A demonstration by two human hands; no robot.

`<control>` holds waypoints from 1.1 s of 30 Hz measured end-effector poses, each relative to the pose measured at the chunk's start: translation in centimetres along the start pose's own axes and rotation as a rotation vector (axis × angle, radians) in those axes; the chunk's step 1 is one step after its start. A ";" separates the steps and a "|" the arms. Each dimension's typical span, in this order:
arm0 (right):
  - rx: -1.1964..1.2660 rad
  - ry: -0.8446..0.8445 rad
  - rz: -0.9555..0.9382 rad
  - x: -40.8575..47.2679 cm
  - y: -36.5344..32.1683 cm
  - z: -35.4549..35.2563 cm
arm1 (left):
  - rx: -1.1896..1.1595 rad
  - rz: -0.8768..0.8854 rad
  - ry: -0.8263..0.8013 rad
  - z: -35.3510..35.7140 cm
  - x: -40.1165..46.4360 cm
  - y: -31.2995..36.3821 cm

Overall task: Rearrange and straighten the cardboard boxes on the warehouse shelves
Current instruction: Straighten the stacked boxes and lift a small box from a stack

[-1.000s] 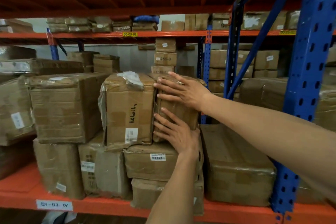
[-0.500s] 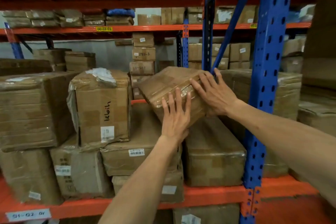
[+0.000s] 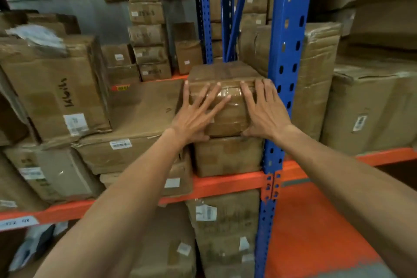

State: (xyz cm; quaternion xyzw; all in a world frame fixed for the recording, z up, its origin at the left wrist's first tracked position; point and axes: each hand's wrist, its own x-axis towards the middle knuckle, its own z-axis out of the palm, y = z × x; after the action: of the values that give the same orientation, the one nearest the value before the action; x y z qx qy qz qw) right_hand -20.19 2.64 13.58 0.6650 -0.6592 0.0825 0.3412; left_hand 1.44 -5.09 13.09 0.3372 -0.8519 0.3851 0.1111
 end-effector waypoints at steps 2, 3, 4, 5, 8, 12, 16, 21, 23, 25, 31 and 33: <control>0.005 0.017 0.003 0.4 0.0 0.3 | -0.055 -0.109 -0.055 0.1 0.1 -0.2; 0.006 0.024 0.001 0.4 0.1 0.5 | -0.096 -0.163 -0.080 0.1 0.0 0.1; 0.010 0.032 -0.002 0.4 0.2 0.7 | -0.131 -0.193 -0.106 0.1 -0.1 0.5; 0.015 0.041 -0.001 0.3 0.2 0.9 | -0.150 -0.205 -0.126 0.0 -0.1 0.7; 0.022 0.019 0.005 0.3 0.0 0.6 | -0.228 -0.208 -0.161 -1.0 -0.4 0.5; 0.121 -0.034 0.018 1.0 -0.4 -1.1 | -0.404 -0.266 -0.027 -2.9 -2.0 -0.7; 0.163 0.090 -0.138 4.5 -2.9 -5.8 | -0.346 -0.848 0.255 -4.5 -5.7 -4.8; 0.085 0.309 -0.301 11.3 -10.5 -14.0 | -0.491 -1.545 0.318 -6.4 -10.7 -10.7; -0.035 0.383 -0.407 13.5 -14.0 -17.2 | -0.552 -1.627 0.271 -6.4 -12.3 -11.8; -0.169 0.437 -0.510 15.1 -17.7 -19.5 | -0.632 -1.687 0.233 -6.0 -13.2 -12.3; -0.478 0.425 -0.754 18.3 -26.4 -21.7 | -0.806 -1.715 0.184 -3.4 -14.2 -13.7; -0.520 0.405 -0.796 19.0 -27.9 -21.2 | -0.766 -1.696 0.204 -2.3 -14.2 -14.0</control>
State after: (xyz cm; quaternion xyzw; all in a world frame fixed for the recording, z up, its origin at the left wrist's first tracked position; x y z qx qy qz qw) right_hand 15.29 -3.88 30.61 0.7281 -0.2746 -0.0931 0.6211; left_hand 21.10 -3.13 16.43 0.7510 -0.3761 -0.1037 0.5328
